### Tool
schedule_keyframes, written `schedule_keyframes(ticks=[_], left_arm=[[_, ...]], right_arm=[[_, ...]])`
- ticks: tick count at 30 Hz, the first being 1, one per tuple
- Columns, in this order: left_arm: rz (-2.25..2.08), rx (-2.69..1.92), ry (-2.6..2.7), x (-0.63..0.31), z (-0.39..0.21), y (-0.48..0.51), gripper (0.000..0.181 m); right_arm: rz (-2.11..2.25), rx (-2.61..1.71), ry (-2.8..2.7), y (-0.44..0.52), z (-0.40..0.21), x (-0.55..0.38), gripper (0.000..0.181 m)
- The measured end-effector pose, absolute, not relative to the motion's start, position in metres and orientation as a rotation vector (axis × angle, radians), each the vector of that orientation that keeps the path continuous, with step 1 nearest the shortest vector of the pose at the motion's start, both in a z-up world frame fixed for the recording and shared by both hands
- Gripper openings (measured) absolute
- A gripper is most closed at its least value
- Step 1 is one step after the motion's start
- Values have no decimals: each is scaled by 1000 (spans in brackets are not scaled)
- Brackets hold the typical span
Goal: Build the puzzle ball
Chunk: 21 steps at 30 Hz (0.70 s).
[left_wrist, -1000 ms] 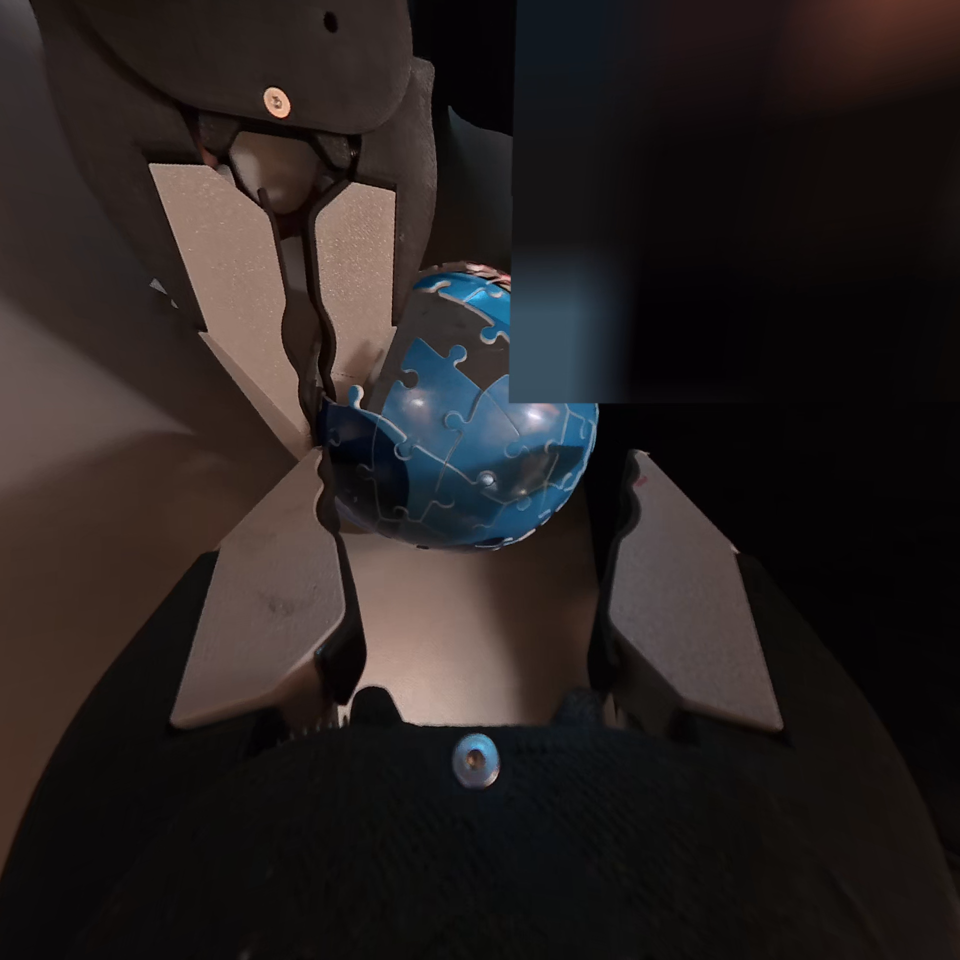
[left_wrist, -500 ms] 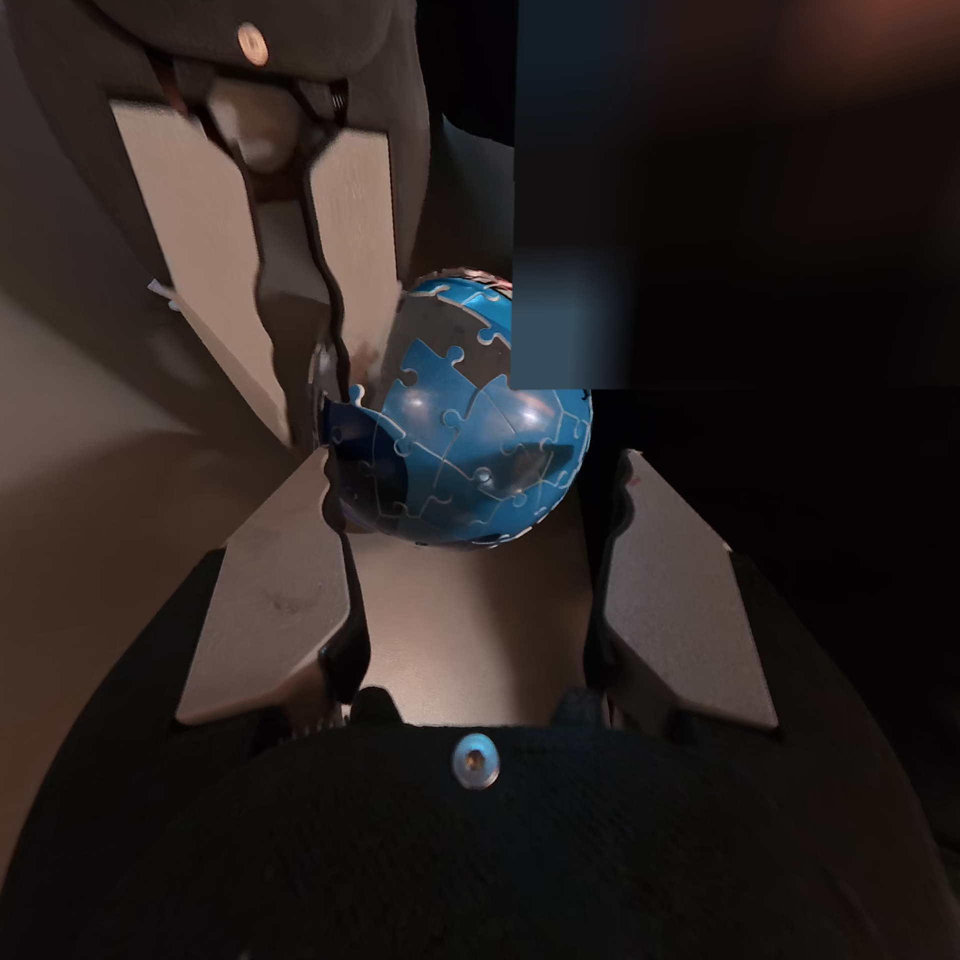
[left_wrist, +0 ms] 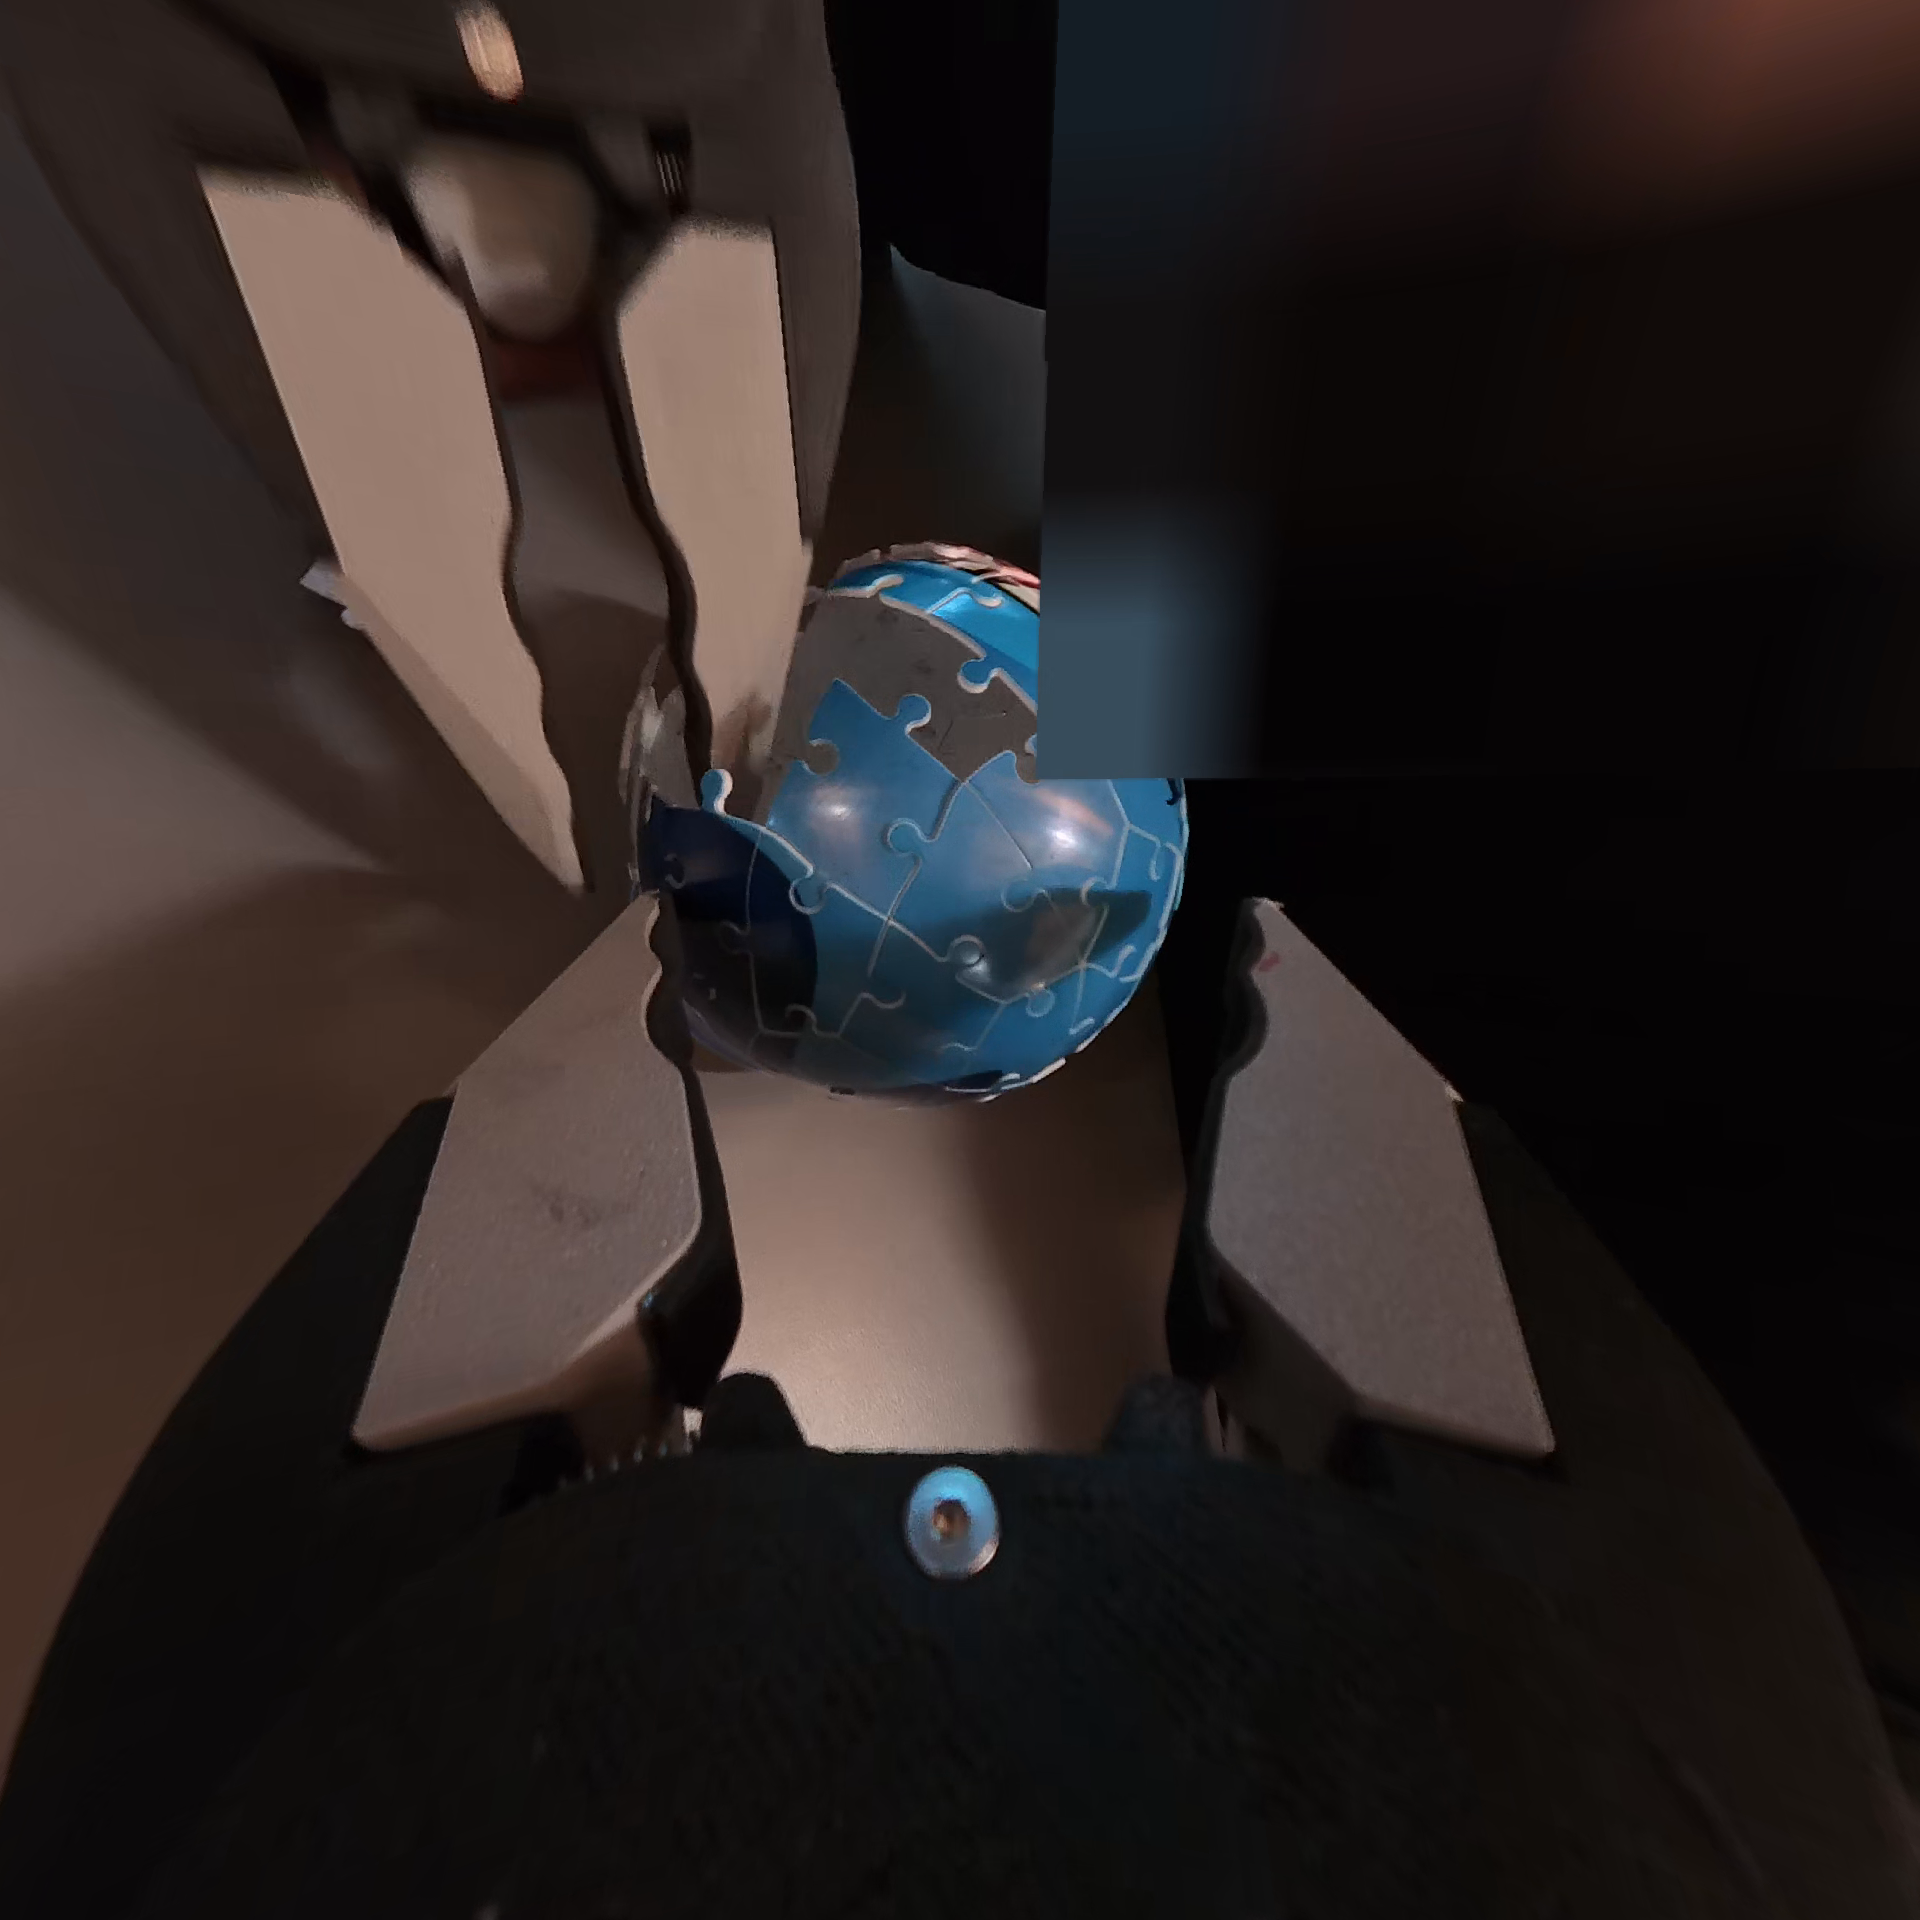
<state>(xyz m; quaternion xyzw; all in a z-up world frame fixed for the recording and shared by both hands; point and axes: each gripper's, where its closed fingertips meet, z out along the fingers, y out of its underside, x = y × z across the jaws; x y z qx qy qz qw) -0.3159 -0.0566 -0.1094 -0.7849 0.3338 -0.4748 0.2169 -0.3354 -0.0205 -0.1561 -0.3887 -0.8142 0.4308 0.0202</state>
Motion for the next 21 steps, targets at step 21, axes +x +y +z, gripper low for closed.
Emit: schedule_keyframes(ticks=[21], left_arm=[[-1306, -2173, 932, -314, -107, -59, 102]], right_arm=[[1274, -1152, -2473, -34, -167, -343, 1]])
